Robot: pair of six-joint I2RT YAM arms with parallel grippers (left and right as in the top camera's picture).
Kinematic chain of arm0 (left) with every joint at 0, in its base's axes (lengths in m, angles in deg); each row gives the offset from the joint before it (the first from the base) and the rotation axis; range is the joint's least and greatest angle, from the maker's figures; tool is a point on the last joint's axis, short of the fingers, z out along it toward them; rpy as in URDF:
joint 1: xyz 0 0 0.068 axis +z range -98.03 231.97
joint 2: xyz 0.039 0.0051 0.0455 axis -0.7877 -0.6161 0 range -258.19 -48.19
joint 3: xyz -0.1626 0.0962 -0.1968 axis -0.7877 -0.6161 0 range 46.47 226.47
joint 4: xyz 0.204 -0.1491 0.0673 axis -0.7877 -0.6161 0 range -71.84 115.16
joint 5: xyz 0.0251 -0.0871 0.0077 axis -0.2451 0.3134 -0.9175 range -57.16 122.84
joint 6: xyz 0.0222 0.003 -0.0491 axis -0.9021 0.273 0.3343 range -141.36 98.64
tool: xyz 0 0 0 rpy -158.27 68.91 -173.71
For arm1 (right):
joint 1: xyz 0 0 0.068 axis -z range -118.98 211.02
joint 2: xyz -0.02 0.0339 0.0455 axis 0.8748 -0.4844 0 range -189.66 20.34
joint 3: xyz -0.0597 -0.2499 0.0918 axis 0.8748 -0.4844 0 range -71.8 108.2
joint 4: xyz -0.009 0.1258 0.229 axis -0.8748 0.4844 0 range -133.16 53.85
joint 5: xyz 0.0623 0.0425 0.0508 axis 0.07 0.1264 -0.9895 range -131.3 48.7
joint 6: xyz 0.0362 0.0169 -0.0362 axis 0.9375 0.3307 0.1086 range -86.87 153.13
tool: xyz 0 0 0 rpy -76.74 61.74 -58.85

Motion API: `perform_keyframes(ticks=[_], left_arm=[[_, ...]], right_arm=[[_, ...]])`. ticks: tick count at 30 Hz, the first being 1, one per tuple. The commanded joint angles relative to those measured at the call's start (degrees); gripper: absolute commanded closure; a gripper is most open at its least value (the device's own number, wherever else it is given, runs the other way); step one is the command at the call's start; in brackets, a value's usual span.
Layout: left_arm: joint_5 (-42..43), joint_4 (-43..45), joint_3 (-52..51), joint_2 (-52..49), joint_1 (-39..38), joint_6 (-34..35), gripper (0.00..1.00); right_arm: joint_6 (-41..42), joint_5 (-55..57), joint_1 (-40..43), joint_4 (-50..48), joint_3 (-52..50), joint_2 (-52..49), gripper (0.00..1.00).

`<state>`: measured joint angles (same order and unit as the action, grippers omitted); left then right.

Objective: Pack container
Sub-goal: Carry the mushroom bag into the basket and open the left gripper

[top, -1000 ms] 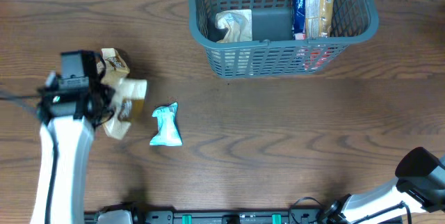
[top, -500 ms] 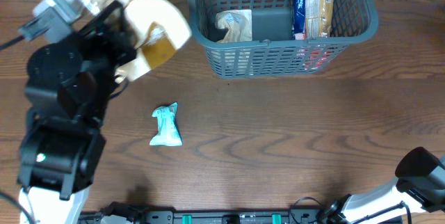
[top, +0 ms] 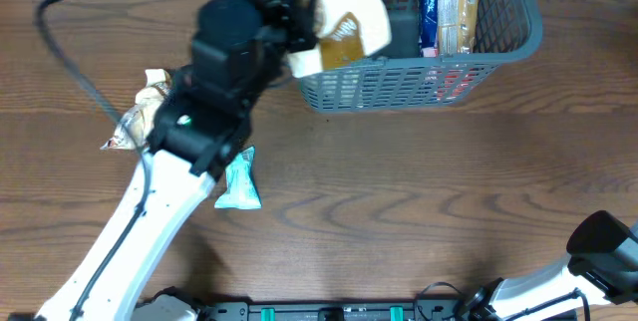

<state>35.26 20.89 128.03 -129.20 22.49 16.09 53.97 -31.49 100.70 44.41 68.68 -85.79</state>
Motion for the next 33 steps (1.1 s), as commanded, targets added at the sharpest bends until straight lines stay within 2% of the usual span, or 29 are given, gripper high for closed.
perform_keyframes(ticks=[1,15,20,22,24,27,33], left_arm=[[1.03,0.96,2.45,-2.38,-1.53,-0.35,0.94],[-1.64,2.97,2.45,-12.22,-1.62,-5.22,0.94],[-2.69,4.48,2.47,-12.85,-1.4,-6.73,0.91],[-3.08,4.42,2.47,-12.85,-1.4,-7.04,0.84],[-3.08,4.42,2.47,-12.85,-1.4,-7.02,0.67],[-3.1,4.42,2.47,-12.85,-1.42,-6.99,0.52],[-3.15,4.37,2.47,-12.85,-1.4,-7.02,0.48]], right_arm=[[0.15,-0.2,0.42,-0.07,-0.26,-0.39,0.01],[0.15,-0.96,0.42,0.04,-0.26,-0.39,0.01],[0.13,-1.49,0.42,0.07,-0.26,-0.39,0.01],[0.13,-1.46,0.44,0.07,-0.26,-0.39,0.01],[0.13,-1.49,0.42,0.07,-0.26,-0.39,0.01],[0.13,-1.46,0.42,0.07,-0.26,-0.39,0.01],[0.13,-1.46,0.42,0.22,-0.26,-0.39,0.01]])
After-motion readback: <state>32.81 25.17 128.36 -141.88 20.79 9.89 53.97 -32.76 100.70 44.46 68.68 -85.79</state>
